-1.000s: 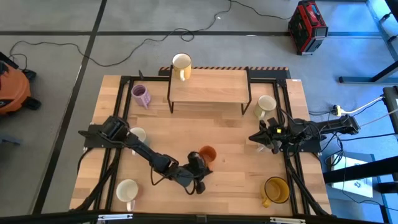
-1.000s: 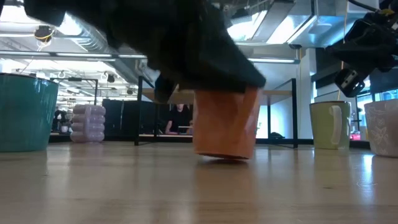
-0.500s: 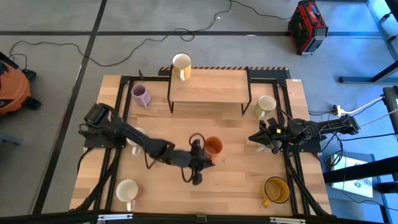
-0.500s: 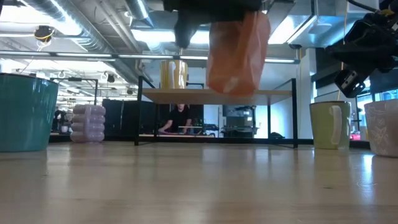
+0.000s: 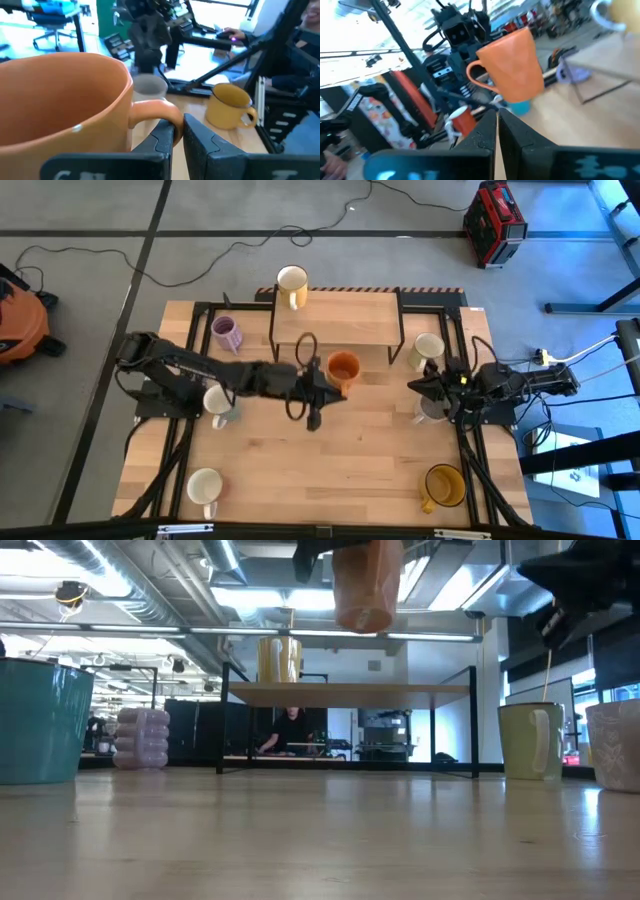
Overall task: Place coffee mugs
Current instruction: Put the orange mug on the shelf
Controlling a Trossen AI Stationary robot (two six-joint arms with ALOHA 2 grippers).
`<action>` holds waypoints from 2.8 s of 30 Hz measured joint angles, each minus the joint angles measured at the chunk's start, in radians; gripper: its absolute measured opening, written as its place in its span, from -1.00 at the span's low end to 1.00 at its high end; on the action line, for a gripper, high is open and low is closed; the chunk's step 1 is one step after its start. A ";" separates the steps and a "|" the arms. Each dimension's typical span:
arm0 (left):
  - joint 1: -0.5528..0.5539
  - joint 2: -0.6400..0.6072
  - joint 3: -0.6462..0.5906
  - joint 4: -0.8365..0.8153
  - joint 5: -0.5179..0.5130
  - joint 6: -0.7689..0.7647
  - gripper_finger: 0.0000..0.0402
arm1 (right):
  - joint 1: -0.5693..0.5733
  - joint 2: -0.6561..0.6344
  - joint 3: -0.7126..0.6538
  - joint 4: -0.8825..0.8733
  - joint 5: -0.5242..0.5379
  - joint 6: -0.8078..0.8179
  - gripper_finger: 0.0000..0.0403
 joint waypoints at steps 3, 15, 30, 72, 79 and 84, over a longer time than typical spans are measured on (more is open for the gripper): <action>0.065 -0.007 0.000 0.006 0.060 0.015 -0.91 | 0.000 0.035 0.026 -0.001 0.033 -0.010 -0.95; 0.040 0.152 0.001 0.007 0.129 0.036 -0.91 | 0.000 0.318 0.064 -0.002 0.019 -0.028 -0.95; -0.026 0.466 0.001 0.323 0.043 -0.063 -0.92 | 0.000 0.509 0.064 0.001 -0.070 -0.069 -0.95; -0.047 0.352 0.000 -0.081 0.029 -0.118 -0.39 | 0.001 0.539 0.076 -0.063 -0.165 -0.102 -0.95; -0.084 0.137 0.000 -0.329 0.055 -0.193 -0.39 | 0.002 0.661 0.269 -0.191 -0.180 -0.116 -0.95; -0.126 -0.021 0.001 -0.491 -0.002 -0.200 -0.39 | 0.023 0.851 0.470 -0.343 -0.160 -0.099 -0.95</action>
